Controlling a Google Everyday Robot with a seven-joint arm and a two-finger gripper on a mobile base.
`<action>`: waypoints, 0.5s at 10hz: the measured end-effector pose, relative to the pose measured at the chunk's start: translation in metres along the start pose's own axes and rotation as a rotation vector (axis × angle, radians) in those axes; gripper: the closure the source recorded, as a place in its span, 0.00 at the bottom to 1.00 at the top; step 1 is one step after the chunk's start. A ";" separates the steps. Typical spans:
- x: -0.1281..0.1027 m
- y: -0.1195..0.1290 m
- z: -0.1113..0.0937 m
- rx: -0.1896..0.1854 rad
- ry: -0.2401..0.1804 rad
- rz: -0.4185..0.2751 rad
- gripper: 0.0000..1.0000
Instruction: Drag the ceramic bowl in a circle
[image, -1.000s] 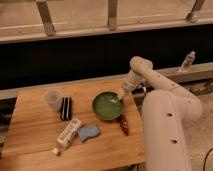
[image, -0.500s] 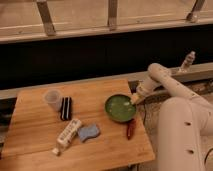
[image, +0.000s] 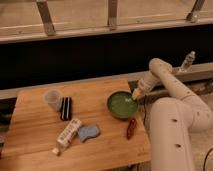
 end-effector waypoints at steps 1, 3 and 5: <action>-0.012 0.008 0.001 0.003 0.007 -0.023 1.00; -0.058 0.051 0.013 0.017 0.048 -0.133 1.00; -0.082 0.090 0.021 0.034 0.085 -0.236 1.00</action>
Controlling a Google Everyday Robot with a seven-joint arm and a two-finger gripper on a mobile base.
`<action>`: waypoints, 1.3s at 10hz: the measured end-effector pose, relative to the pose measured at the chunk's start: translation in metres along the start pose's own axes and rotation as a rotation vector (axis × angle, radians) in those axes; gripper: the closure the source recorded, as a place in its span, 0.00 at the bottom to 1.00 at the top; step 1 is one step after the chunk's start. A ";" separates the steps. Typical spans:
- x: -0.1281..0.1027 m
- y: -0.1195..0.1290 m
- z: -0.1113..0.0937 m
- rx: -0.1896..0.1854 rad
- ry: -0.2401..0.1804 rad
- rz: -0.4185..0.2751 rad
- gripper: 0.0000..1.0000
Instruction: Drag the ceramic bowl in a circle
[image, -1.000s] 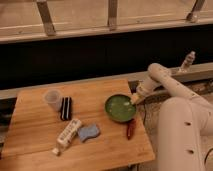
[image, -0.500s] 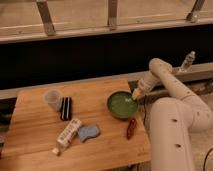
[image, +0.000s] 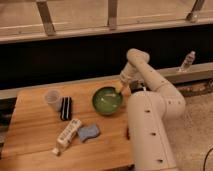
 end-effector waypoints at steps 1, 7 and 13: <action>-0.009 0.014 0.004 0.007 0.014 -0.032 1.00; 0.011 0.016 0.015 0.024 0.041 0.043 1.00; 0.103 -0.038 -0.013 0.041 -0.018 0.196 1.00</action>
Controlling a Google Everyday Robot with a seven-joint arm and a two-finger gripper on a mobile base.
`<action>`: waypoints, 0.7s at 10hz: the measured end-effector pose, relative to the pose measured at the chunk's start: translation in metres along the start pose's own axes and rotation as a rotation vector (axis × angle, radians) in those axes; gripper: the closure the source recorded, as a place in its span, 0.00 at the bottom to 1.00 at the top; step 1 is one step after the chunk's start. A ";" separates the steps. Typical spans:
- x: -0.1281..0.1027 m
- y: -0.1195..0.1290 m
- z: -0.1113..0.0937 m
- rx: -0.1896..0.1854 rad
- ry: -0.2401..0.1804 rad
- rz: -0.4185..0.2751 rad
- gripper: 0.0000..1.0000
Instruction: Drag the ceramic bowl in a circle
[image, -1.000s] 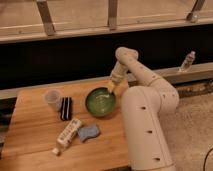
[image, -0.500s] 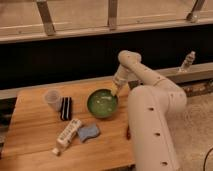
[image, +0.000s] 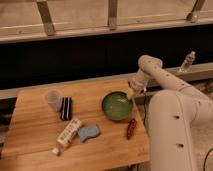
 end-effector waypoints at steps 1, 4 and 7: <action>0.002 -0.003 -0.002 0.001 -0.001 -0.004 1.00; -0.015 0.009 0.001 0.005 0.010 -0.048 1.00; -0.062 0.044 0.009 0.007 0.018 -0.117 1.00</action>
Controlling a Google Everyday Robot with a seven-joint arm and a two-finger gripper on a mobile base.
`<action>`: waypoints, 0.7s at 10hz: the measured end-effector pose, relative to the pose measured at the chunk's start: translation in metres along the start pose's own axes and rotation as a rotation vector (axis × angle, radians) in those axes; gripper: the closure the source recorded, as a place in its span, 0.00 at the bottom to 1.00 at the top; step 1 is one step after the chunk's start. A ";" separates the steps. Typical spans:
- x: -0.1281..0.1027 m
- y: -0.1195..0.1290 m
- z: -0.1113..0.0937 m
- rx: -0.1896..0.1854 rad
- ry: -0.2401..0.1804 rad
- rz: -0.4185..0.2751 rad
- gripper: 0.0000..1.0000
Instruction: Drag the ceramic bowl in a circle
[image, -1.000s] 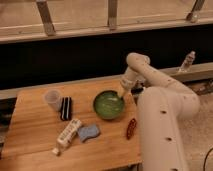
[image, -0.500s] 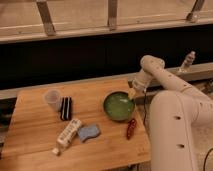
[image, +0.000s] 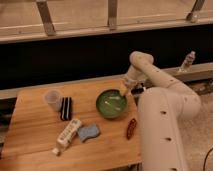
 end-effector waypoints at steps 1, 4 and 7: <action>-0.017 0.013 0.003 -0.004 0.005 -0.034 1.00; -0.033 0.028 0.009 -0.021 0.001 -0.046 0.97; -0.010 0.023 0.002 -0.041 -0.035 -0.021 0.66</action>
